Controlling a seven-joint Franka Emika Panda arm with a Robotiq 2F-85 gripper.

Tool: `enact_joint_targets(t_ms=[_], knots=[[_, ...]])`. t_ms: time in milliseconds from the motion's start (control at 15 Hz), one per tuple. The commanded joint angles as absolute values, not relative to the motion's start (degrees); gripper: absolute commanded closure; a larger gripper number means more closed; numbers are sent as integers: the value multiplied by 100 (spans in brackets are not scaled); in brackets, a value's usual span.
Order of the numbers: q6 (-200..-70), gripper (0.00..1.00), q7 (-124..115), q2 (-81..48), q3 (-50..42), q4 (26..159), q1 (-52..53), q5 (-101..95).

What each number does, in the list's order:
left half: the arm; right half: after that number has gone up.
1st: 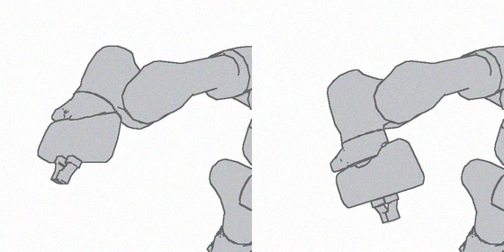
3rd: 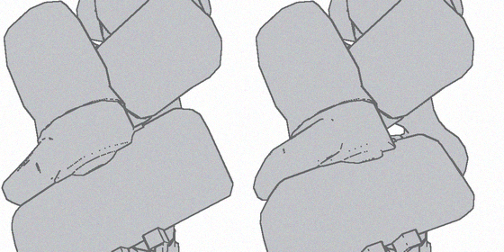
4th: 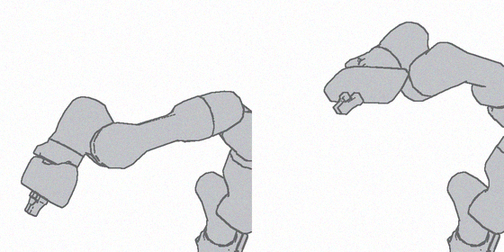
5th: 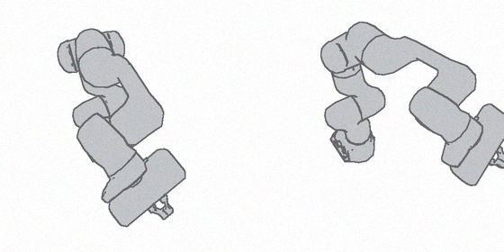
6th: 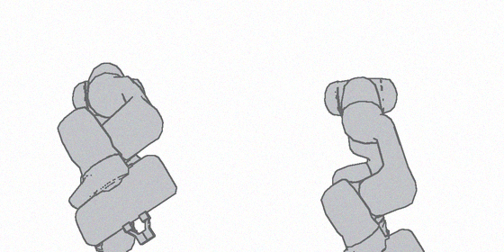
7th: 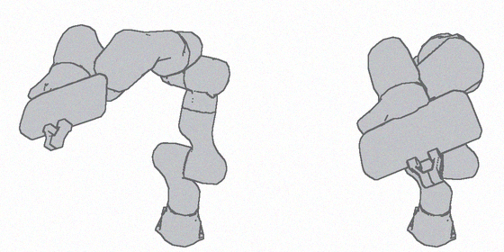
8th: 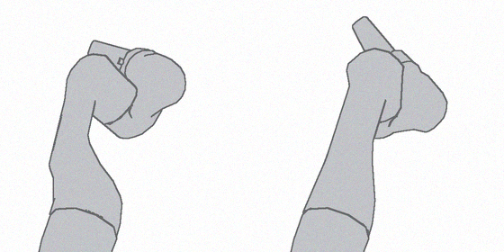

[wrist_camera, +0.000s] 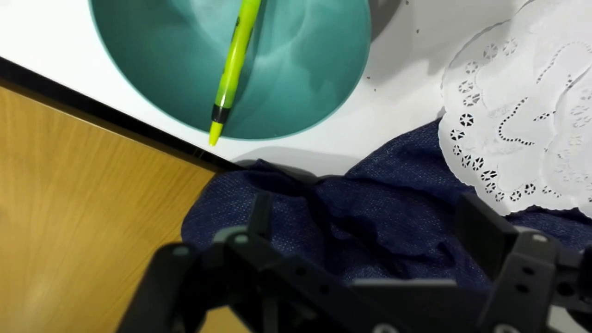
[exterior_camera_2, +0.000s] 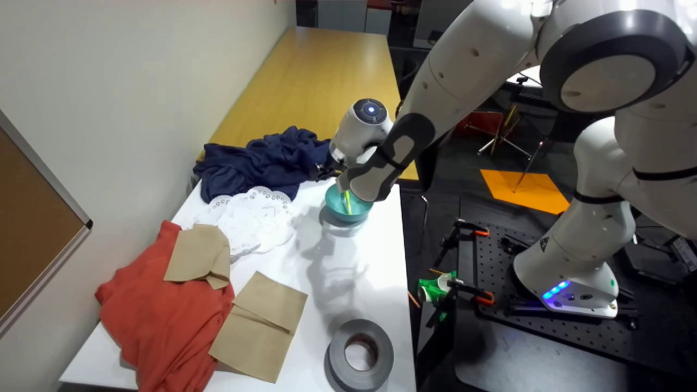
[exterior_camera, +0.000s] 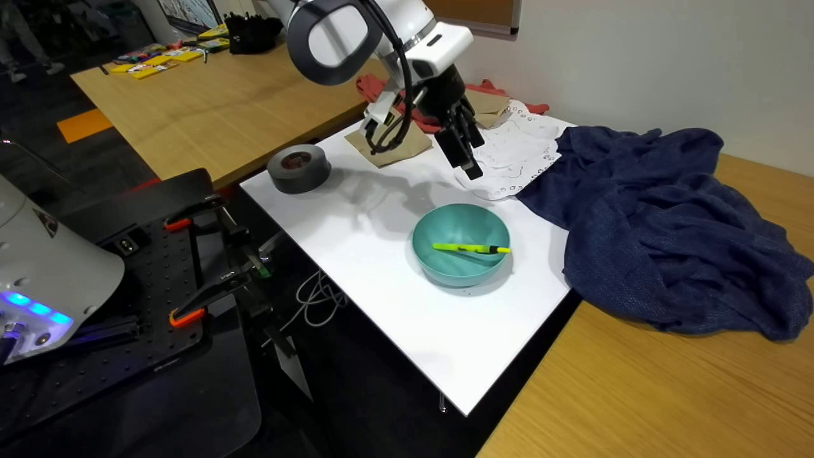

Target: Pick up the pen and put it in the bowl

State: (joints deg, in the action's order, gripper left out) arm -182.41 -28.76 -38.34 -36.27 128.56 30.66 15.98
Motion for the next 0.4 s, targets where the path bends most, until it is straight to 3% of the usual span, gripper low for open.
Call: enact_joint_targets(t_ms=[0, 333], knots=[[-18018, 0, -2520, -3279, -3640, 13191, 3100, 1538], [-18190, 0, -2636, -3549, -3601, 13020, 3037, 1615]])
